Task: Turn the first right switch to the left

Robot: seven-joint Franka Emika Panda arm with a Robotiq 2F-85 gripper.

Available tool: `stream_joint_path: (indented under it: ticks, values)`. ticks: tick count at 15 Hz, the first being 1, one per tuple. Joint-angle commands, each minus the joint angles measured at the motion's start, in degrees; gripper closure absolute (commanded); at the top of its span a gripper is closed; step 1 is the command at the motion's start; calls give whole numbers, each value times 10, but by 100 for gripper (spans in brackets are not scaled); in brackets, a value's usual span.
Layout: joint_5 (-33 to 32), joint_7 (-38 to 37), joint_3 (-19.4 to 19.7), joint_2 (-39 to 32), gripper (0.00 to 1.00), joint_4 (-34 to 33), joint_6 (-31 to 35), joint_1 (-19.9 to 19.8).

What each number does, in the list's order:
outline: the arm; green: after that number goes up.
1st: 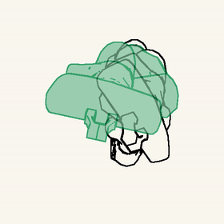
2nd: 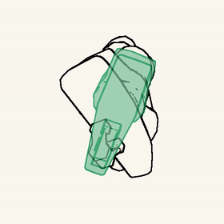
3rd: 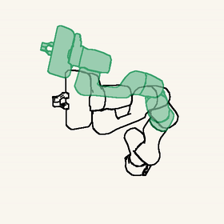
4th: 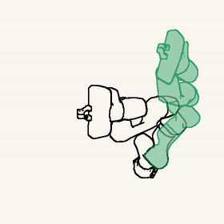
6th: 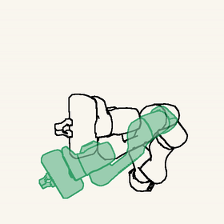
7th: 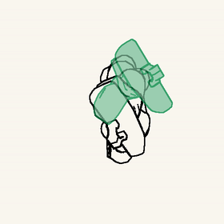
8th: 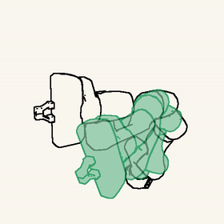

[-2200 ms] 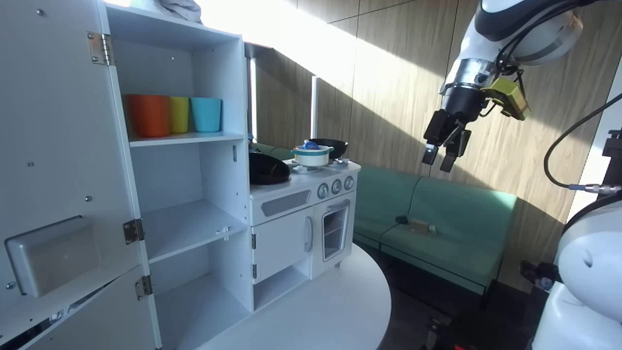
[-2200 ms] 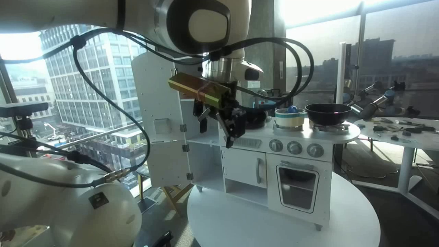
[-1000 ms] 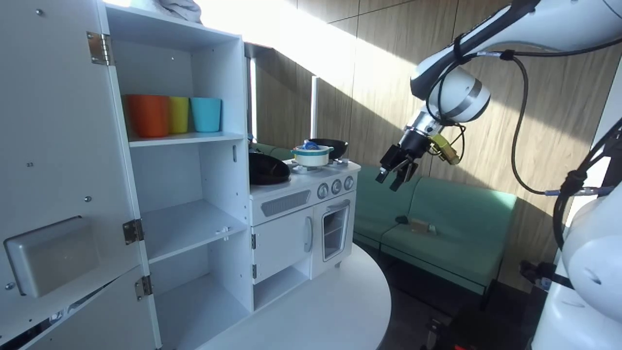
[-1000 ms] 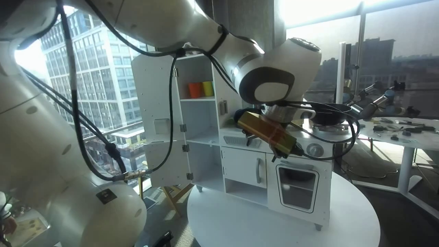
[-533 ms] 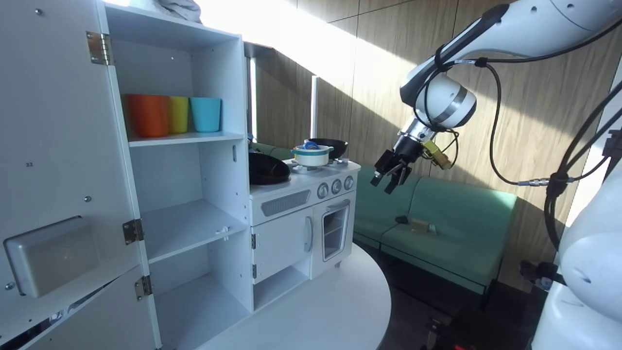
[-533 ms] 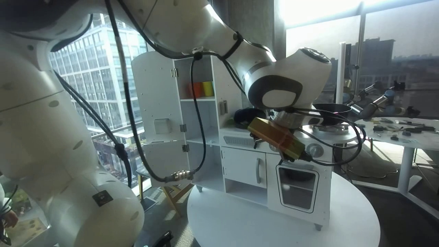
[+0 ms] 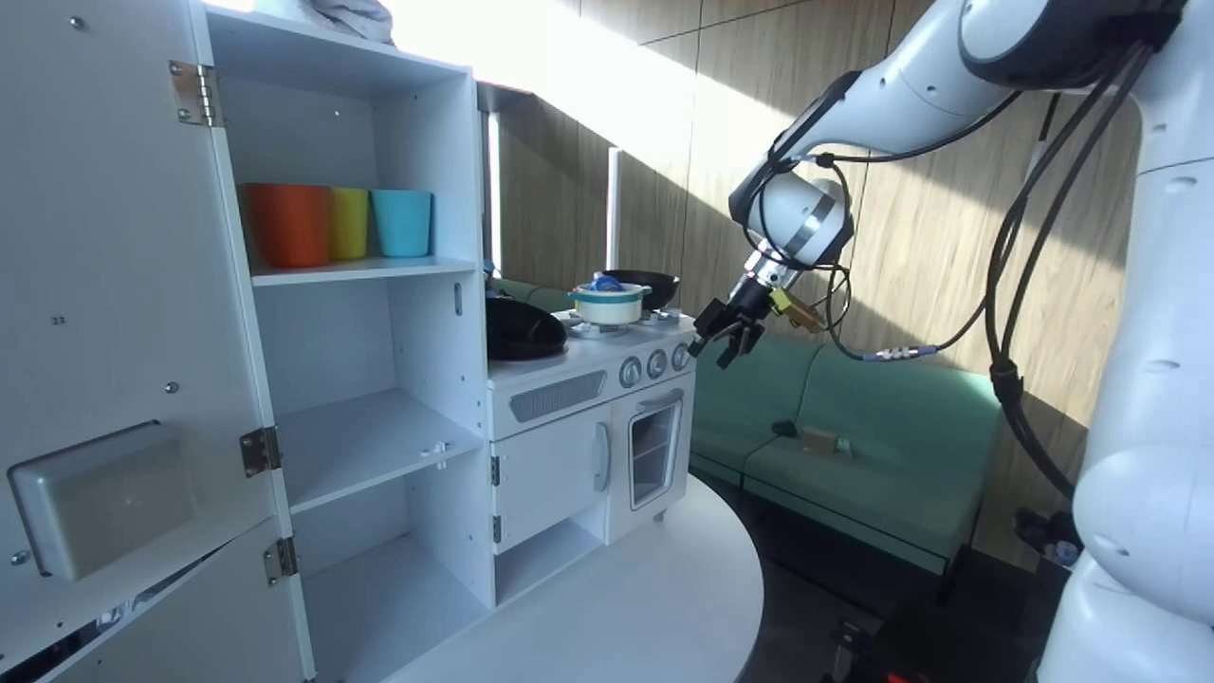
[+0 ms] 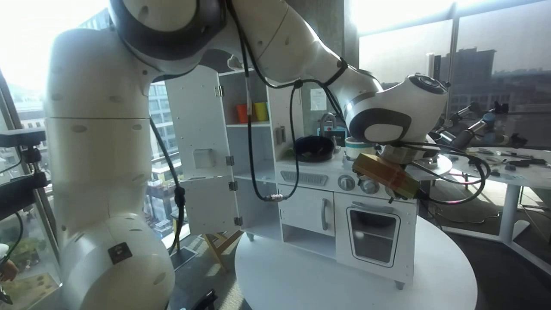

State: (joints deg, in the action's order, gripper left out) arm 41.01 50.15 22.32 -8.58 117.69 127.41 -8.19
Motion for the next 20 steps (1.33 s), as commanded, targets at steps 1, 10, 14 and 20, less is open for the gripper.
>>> stream_joint_path:
  ticks: [1, 10, 14, 20]
  values:
    - [-2, -10, -46, -85, 0, -102, -10, -61]
    - [-35, -16, -116, -189, 0, -303, -113, -150]
    - [-65, -11, -132, -207, 0, -341, -185, -167]
    - [-81, -4, -141, -196, 0, -300, -180, -168]
